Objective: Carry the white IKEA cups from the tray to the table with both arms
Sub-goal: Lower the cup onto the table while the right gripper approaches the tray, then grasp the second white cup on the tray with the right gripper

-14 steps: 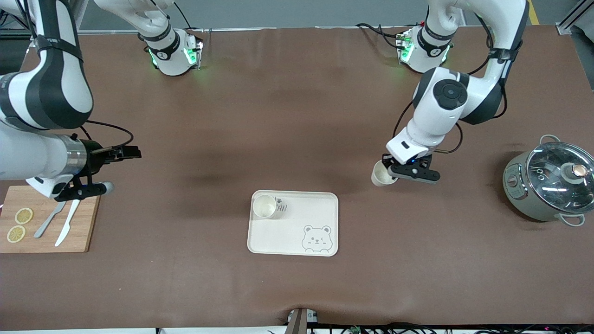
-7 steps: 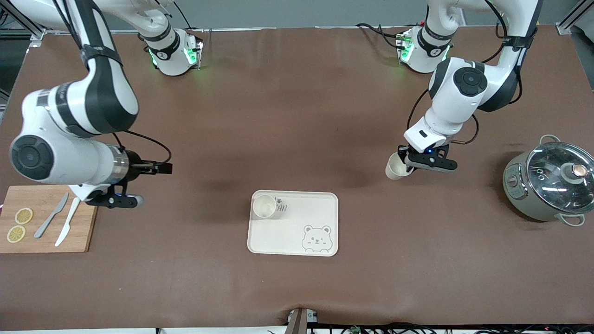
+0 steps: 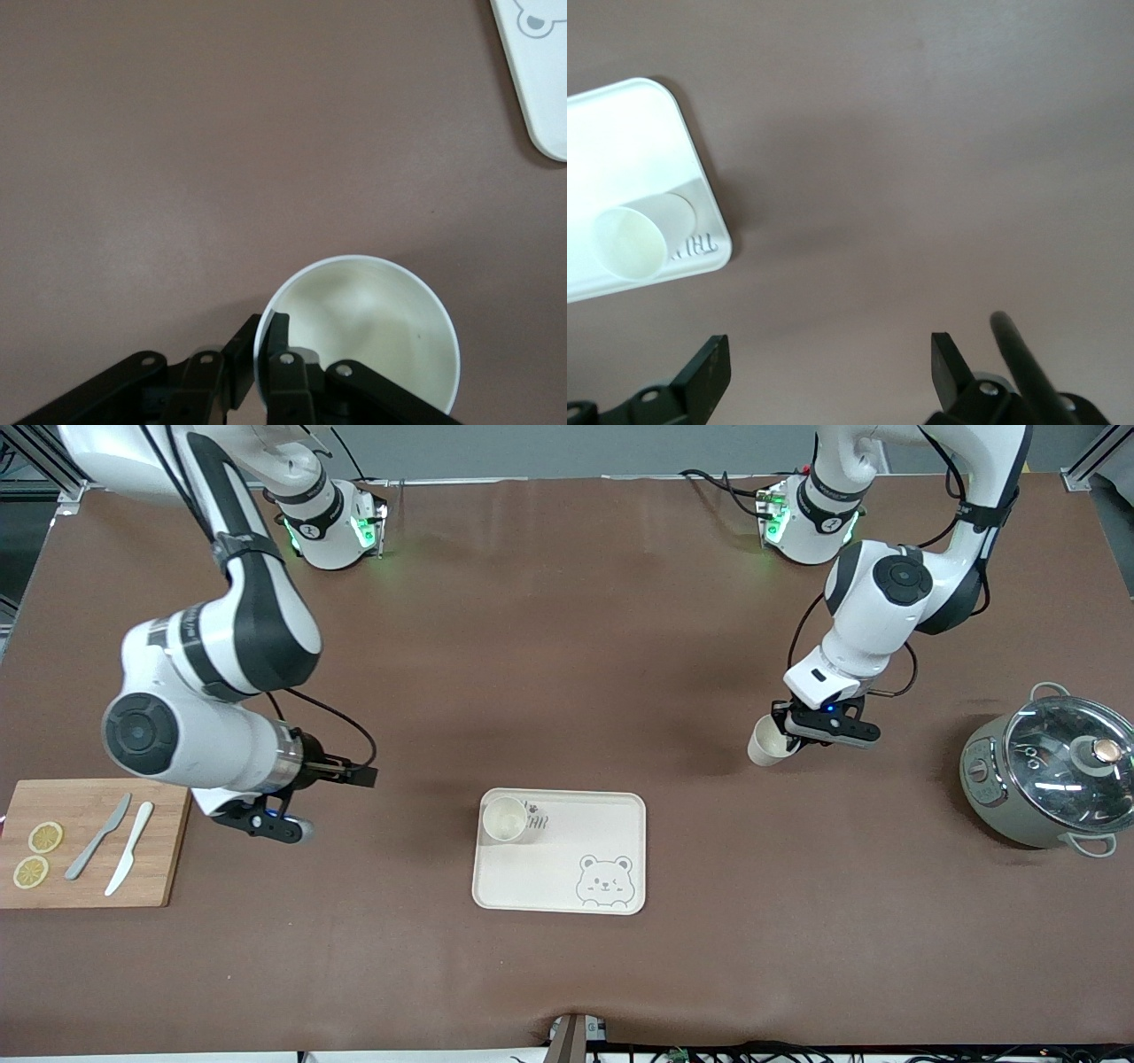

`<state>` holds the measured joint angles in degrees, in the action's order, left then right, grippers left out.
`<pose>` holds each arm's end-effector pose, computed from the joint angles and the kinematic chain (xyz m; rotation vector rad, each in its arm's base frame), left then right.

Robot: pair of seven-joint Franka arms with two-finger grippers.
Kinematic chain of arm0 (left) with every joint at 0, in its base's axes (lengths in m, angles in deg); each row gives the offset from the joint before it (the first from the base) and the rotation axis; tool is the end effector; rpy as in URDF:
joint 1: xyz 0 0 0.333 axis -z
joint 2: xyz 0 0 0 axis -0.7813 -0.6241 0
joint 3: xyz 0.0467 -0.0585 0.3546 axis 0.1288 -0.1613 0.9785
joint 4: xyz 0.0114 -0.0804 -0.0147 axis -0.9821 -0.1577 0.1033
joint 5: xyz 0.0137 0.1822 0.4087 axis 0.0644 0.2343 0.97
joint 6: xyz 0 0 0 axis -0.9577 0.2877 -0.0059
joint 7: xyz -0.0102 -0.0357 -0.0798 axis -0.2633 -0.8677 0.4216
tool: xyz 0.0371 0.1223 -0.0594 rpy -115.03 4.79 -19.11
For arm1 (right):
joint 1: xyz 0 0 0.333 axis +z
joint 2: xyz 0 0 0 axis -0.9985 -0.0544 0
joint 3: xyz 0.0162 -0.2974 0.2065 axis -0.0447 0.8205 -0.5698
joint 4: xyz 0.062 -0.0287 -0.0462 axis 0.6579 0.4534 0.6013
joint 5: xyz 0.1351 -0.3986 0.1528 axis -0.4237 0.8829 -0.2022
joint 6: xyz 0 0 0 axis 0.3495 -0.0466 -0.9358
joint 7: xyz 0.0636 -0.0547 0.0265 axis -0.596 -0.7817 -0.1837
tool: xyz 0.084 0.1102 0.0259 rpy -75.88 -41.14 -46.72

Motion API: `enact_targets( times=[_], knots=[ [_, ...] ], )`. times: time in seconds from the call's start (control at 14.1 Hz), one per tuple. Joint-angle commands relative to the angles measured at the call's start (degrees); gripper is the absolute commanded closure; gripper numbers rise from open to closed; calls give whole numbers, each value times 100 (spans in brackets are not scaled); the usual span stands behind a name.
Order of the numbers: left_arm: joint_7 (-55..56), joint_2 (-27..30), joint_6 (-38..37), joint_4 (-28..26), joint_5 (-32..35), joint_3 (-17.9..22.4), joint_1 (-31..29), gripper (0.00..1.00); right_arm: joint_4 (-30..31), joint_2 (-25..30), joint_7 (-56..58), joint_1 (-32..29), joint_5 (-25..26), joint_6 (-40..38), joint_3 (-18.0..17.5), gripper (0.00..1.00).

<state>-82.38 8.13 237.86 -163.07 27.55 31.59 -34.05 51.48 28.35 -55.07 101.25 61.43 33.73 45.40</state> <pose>0.5336 -0.1512 0.2700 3.0597 -0.3950 0.4040 0.7126 0.2186 0.4002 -3.0216 0.4516 0.3119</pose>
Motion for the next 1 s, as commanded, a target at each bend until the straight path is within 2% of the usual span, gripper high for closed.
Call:
enact_targets(
  times=[0.0, 0.36, 0.57, 0.93],
  knots=[
    [-213, 334, 236, -410, 32, 2, -141, 100, -41, -121, -251, 110, -77, 104, 32, 0],
    [-495, 334, 693, -718, 32, -7, -379, 100, -41, -358, -1023, 444, -25, 543, 32, 0],
    [-565, 282, 799, -823, 32, -7, -440, 100, -41, -586, -1531, 610, -42, 1165, 32, 0],
    [-776, 220, 799, -903, 41, -7, -608, 100, -93, -1017, -2367, 961, 19, 1562, 49, 0]
  ],
)
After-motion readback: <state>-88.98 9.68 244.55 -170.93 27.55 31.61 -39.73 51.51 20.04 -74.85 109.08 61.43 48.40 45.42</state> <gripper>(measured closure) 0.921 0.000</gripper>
